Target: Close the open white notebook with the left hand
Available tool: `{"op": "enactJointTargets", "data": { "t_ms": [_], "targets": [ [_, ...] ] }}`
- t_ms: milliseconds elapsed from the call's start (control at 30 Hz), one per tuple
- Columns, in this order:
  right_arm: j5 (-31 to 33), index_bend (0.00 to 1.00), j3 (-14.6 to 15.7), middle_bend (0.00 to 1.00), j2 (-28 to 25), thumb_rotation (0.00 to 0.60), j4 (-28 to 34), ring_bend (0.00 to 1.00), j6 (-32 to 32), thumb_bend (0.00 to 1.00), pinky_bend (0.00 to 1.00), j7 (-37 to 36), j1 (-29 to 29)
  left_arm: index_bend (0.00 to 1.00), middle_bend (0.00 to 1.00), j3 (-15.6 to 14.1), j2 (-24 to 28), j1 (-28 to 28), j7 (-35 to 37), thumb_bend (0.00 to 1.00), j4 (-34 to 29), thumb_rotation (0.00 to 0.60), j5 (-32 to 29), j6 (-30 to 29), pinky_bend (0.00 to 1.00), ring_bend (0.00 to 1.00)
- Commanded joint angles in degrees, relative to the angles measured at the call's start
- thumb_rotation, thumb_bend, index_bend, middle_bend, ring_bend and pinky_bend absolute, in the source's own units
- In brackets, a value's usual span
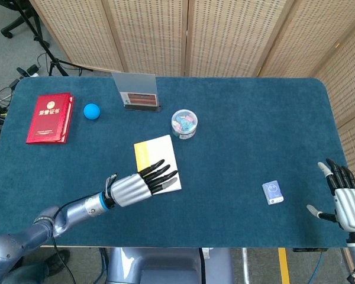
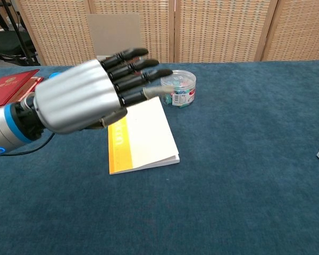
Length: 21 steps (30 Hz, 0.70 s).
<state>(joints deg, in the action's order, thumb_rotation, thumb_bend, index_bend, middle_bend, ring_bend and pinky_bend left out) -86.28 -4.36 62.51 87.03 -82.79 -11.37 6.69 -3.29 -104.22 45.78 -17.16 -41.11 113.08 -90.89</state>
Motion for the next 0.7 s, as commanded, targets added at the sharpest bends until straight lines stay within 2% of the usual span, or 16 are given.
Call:
{"op": "enactJointTargets", "data": {
  "t_ms": [33, 67, 133, 200, 267, 333, 433, 533, 700],
  "targets": [
    [0.1, 0.0, -0.1, 0.0, 0.0, 0.6, 0.0, 0.0, -0.1, 0.0, 0.0, -0.1, 0.0, 0.0, 0.0, 3.1, 4.8, -4.0, 2.9, 0.57, -8.5, 0.6, -4.9, -5.1, 0.0, 0.0],
    [0.1, 0.0, -0.1, 0.0, 0.0, 0.6, 0.0, 0.0, -0.1, 0.0, 0.0, -0.2, 0.0, 0.0, 0.0, 3.5, 6.0, -5.2, 2.7, 0.52, -10.7, 0.6, -6.2, -5.3, 0.0, 0.0],
    [0.1, 0.0, -0.1, 0.0, 0.0, 0.6, 0.0, 0.0, 0.0, 0.0, 0.0, -0.2, 0.0, 0.0, 0.0, 3.9, 8.8, -7.8, 2.3, 0.35, -16.3, 0.6, -9.1, -5.4, 0.0, 0.0],
    [0.1, 0.0, 0.0, 0.0, 0.0, 0.6, 0.0, 0.0, 0.0, 0.0, 0.0, -0.1, 0.0, 0.0, 0.0, 3.7, 13.1, -11.0, 1.2, 0.11, -23.7, 0.6, -12.0, -5.5, 0.0, 0.0],
    [0.1, 0.0, 0.0, 0.0, 0.0, 0.6, 0.1, 0.0, 0.0, 0.0, 0.0, 0.2, 0.0, 0.0, 0.0, 3.4, 17.6, -14.3, -0.7, 0.01, -30.4, 0.6, -15.1, -5.7, 0.0, 0.0],
    [0.0, 0.0, 0.0, 0.0, 0.0, 0.6, 0.3, 0.0, -0.2, 0.0, 0.0, 0.3, 0.0, 0.0, 0.0, 2.8, 22.2, -17.9, -1.6, 0.0, -36.7, 0.6, -18.9, -5.8, 0.0, 0.0],
    [-0.1, 0.0, 0.0, 0.0, 0.1, 0.6, 0.5, 0.0, -0.6, 0.0, 0.0, 0.7, -0.2, 0.0, 0.0, 1.9, 27.8, -22.5, 1.8, 0.0, -42.7, 0.6, -23.1, -7.1, 0.0, 0.0],
    [-0.1, 0.0, 0.0, 0.0, 0.1, 0.6, 0.7, 0.0, -1.0, 0.0, 0.0, 0.9, -0.4, 0.0, 0.0, 1.0, 31.1, -26.3, 8.3, 0.0, -44.8, 0.6, -27.3, -6.9, 0.0, 0.0],
    [-0.1, 0.0, -0.1, 0.0, 0.1, 0.6, 0.7, 0.0, -1.3, 0.0, 0.0, 1.0, -0.6, 0.0, 0.0, 0.8, 32.8, -30.7, 15.9, 0.0, -45.1, 0.6, -34.2, -4.3, 0.0, 0.0]
  ]
}}
